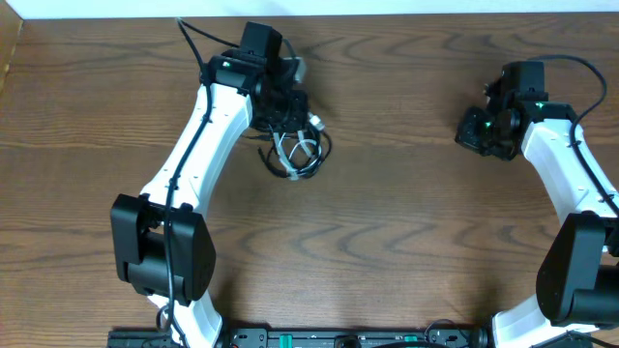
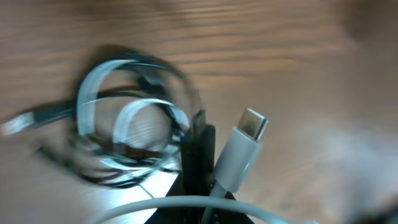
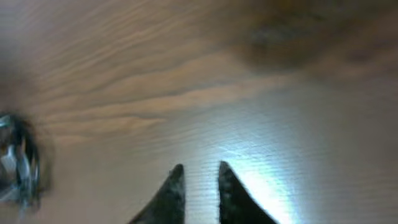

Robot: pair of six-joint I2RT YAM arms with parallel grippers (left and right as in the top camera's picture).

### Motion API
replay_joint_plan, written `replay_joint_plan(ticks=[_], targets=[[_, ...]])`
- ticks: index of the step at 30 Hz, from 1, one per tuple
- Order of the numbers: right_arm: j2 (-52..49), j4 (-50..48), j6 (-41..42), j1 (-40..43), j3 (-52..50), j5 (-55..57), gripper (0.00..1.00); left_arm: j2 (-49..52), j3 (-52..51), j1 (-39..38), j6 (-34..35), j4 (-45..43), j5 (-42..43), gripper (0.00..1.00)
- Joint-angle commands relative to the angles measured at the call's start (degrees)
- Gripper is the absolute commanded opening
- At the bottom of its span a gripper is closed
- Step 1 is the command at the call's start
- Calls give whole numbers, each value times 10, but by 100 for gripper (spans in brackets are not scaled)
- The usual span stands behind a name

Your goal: Untangle cables

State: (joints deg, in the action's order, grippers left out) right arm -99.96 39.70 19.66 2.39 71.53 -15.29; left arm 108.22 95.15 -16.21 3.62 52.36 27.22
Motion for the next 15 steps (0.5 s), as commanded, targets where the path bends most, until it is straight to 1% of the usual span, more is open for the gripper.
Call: replay_joint_plan(ticks=[1,2,3,5,8,9,11,13,15], targets=[[2,-18,-107,-2,7,-165,26,-14,14,-4,-64,-33,189,7],[2,-29,-135,-2,7,-240,33,-19,14,-3,-64,-60,236,7],[2,-35,-140,-2,7,-269,36,-21,14,-3,-60,-79,269,7],[2,-44,-140,-4,7,-305,38,-24,14,-3,-41,-113,319,7],[2,-50,-139,-14,7,-307,41,-26,14,-3,9,-158,365,7],[1,-51,-133,-18,7,-300,45,-26,14,-3,30,-174,381,7],[-3,-53,-104,-26,7,-291,48,-26,14,-3,57,-196,394,7],[-10,-57,-66,-37,7,-288,49,-26,14,-3,90,-216,395,7],[-16,-59,-39,-48,7,-288,45,-26,14,-3,94,-223,394,7]])
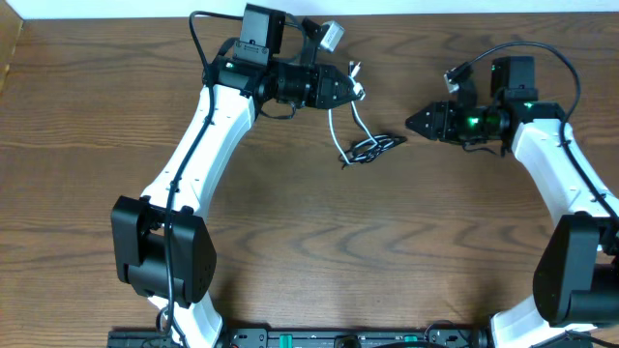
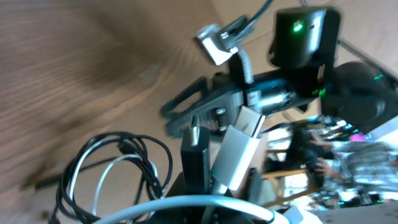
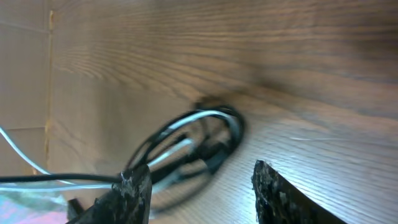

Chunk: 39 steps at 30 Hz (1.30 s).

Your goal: Untangle cables

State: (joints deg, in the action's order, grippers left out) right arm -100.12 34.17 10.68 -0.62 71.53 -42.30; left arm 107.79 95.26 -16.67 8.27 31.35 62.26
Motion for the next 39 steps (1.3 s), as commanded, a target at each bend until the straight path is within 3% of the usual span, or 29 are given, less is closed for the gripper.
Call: replay_joint_plan(ticks=[1,15,20,25,31,33,34,39], targets=[[-17,-4,59,-24,7,-18,43,-21,13,1,48,-15,41,7],[-43,-17,204,-47,7,9,41,-21,13,-4,56,-11,11,7],[-83,-60,232,-58,7,-40,50,-21,13,-4,56,-13,11,7],[-122,-124,275,-68,7,-103,50,-21,13,-4,56,-12,11,7],[-132,-130,281,-75,7,-113,30,-21,13,-4,56,-12,6,7],[-132,-130,281,-75,7,-116,16,-21,13,-5,56,-10,-4,7],[-132,-130,281,-75,7,-119,1,-21,13,-5,56,-10,-4,7],[-132,-134,275,-75,7,-119,1,-21,12,-5,56,-1,-50,8]])
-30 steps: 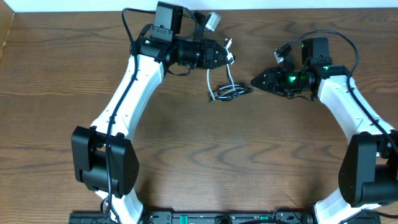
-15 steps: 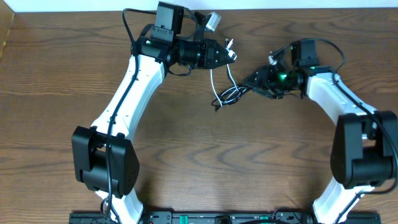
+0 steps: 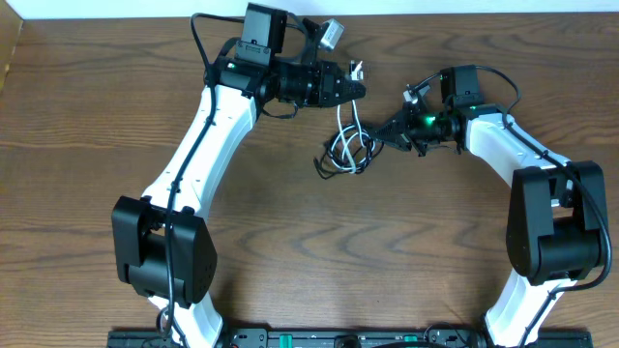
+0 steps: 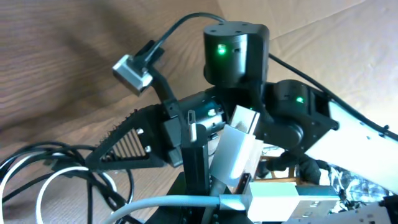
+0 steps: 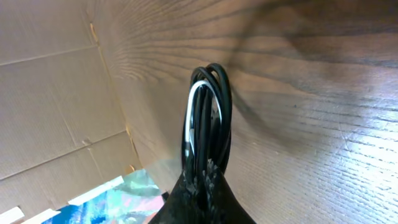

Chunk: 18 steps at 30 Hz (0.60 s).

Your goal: Untangle cables

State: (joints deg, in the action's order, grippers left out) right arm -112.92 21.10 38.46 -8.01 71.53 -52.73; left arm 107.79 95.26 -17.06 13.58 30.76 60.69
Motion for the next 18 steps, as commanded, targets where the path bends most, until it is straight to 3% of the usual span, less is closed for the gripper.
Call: replay_joint_plan(ticks=[1,3,6,9,15,18], targets=[[-4,-4,-7,-1,7,-14,1,-21,12,-1,2,11,-54,9],[-3,-2,-24,1,7,-14,1,-21,12,-1,3,36,-123,16],[1,24,-46,8,7,0,1,-21,12,0,3,113,-334,38],[17,51,-60,9,7,51,1,-21,12,0,-1,158,-436,52],[84,89,-67,8,7,165,1,-24,13,0,-106,196,-440,55],[139,129,-65,7,8,262,1,-35,13,0,-141,193,-357,55]])
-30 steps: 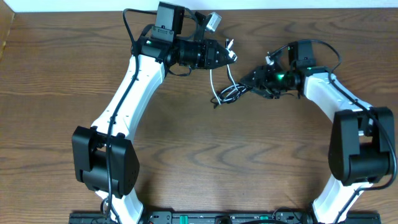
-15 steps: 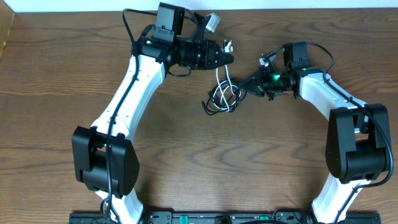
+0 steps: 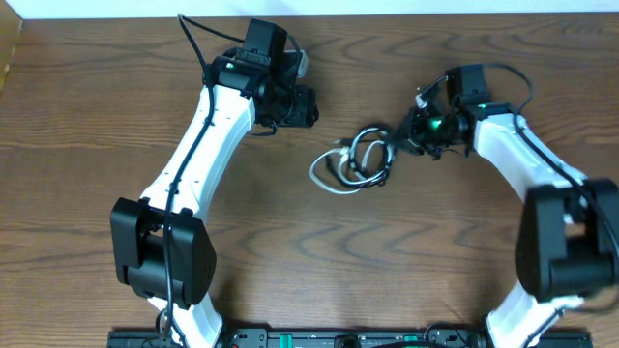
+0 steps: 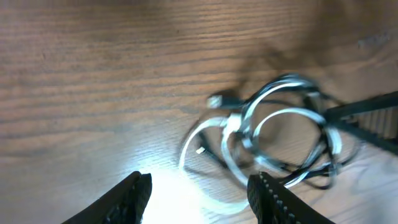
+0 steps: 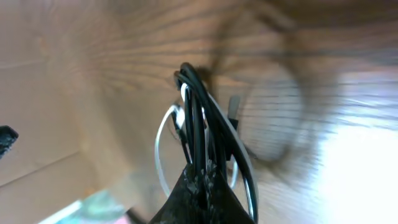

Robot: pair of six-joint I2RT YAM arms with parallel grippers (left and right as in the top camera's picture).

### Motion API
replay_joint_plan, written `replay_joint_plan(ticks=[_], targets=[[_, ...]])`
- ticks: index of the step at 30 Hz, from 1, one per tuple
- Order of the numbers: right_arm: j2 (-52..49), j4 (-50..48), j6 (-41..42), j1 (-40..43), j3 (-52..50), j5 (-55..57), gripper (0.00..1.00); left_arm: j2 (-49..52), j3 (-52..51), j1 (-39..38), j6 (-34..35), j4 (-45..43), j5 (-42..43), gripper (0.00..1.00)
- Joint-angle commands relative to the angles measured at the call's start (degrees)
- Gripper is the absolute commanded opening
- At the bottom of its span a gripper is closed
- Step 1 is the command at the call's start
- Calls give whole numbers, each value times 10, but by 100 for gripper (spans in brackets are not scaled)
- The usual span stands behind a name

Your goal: Untangle cables

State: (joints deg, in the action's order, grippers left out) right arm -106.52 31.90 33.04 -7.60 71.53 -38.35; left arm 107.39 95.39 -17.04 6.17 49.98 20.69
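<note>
A tangle of black cable (image 3: 370,158) and white cable (image 3: 323,180) lies on the table right of centre. My right gripper (image 3: 399,136) is shut on the black coils at the tangle's right side; in the right wrist view the coils (image 5: 198,118) stand edge-on out of the right gripper (image 5: 202,179). My left gripper (image 3: 302,108) hangs up and to the left of the tangle, open and holding nothing. In the left wrist view the tangle (image 4: 283,130) lies beyond the left gripper (image 4: 199,182), the white plug (image 4: 216,100) free on the wood.
Brown wooden table (image 3: 290,261), its far edge against a white strip (image 3: 387,6). A black equipment bar (image 3: 319,338) runs along the near edge. Both arm bases stand at the near corners.
My left gripper has let go of the white plug, stands open and now sits lower and further left. The tangle, then hanging from it, lies on the table, still held by my right gripper.
First my left gripper held the white plug over the tangle at left centre, with my right gripper far off at the right. Then the left one held the tangle up further right, the right gripper open beside it. The right shut on the black coils; now the left has released.
</note>
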Motion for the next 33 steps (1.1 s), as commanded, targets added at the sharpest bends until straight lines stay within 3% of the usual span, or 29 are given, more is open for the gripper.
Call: replay_joint_plan(ticks=[1,4,6,13,20,25,33], targets=[[92,33,-7,3,8,148,1,-34,12,0,-73,-3,84,55],[144,59,6,3,8,227,1,-37,12,-5,-73,-22,220,55],[166,67,8,3,8,249,1,-35,12,-15,-44,-27,251,54],[176,90,18,4,9,245,1,-13,11,-99,-27,-55,249,54],[175,89,23,17,9,235,1,35,3,-138,124,-141,213,50],[153,50,32,71,9,95,1,47,-11,-139,130,-217,283,49],[63,-65,107,114,9,-122,1,47,-13,-140,104,-223,292,47]])
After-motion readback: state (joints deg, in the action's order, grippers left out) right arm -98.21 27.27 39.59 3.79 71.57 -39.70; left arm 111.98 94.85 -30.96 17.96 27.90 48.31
